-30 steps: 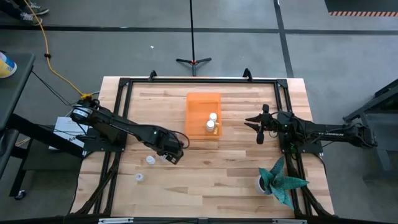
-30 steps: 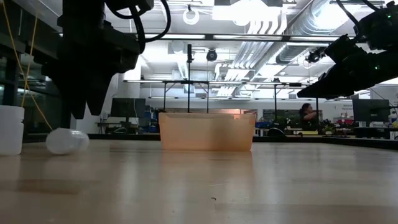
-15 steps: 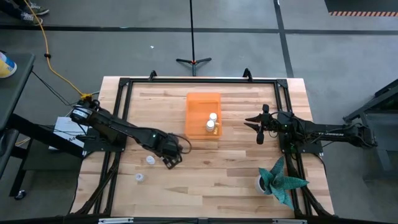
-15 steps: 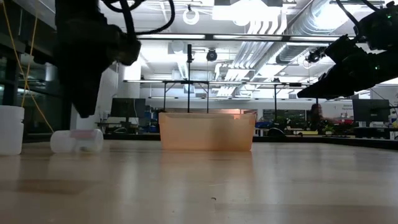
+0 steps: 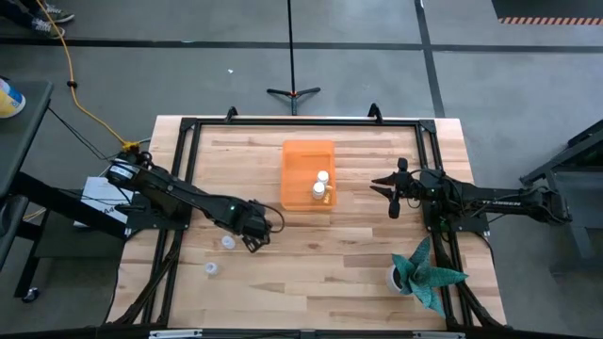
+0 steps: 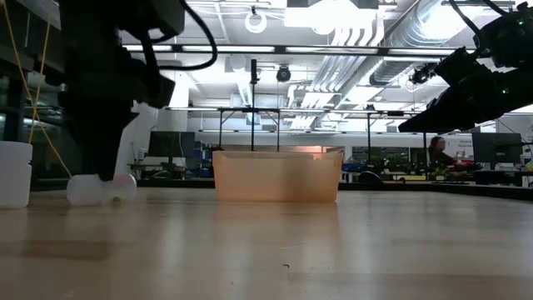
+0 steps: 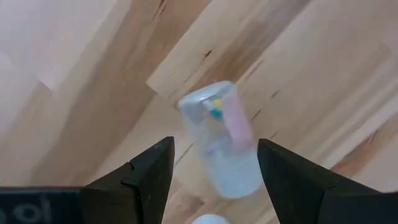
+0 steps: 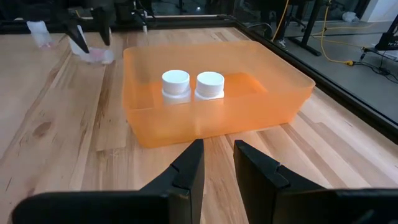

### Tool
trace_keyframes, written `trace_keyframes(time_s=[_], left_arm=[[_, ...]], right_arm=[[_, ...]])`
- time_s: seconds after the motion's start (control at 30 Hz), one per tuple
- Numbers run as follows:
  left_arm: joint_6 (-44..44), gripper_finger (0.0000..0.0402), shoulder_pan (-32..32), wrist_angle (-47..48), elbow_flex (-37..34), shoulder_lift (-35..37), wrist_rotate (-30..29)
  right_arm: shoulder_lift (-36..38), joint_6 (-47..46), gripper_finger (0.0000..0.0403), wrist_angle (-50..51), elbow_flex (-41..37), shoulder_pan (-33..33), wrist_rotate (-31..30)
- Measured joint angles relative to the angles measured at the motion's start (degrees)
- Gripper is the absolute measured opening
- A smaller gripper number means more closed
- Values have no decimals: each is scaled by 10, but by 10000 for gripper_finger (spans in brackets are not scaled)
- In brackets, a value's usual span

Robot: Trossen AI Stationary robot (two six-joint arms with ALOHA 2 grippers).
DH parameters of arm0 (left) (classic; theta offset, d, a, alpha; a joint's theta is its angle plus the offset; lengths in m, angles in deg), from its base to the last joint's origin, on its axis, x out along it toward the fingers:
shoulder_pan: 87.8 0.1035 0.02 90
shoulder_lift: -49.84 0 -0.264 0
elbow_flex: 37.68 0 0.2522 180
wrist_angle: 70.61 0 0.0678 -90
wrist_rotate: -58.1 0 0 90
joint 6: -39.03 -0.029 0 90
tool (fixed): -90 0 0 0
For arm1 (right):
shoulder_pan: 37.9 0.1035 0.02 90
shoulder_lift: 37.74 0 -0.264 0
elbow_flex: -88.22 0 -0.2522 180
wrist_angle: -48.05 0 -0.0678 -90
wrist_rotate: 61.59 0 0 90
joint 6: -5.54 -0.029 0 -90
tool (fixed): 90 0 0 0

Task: Pick and place pill bottles into a basket
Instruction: Put the top transparent medicine bottle into the orange bin

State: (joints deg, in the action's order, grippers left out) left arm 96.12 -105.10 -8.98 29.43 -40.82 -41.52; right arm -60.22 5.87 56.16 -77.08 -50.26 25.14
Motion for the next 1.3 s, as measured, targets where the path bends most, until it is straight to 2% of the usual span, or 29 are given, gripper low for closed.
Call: trace_keyframes(time_s=[0.17,0.53,0.7,0.97,1.07,1.3], left_arm=[[67,264,12,-52,-12,0,34],[79,264,12,-62,-15,-8,19],[89,264,12,-70,-15,-36,46],[82,263,12,-68,-13,-56,51],[57,249,12,-71,-13,-56,51],[32,182,12,-71,-14,-56,51]], right_arm=[[0,1,78,-1,0,0,0],[0,1,78,-1,0,0,0],[0,1,78,1,0,0,0],[0,-1,78,-1,0,0,0],[0,-2,78,-1,0,0,0],[0,-1,78,0,0,0,0]])
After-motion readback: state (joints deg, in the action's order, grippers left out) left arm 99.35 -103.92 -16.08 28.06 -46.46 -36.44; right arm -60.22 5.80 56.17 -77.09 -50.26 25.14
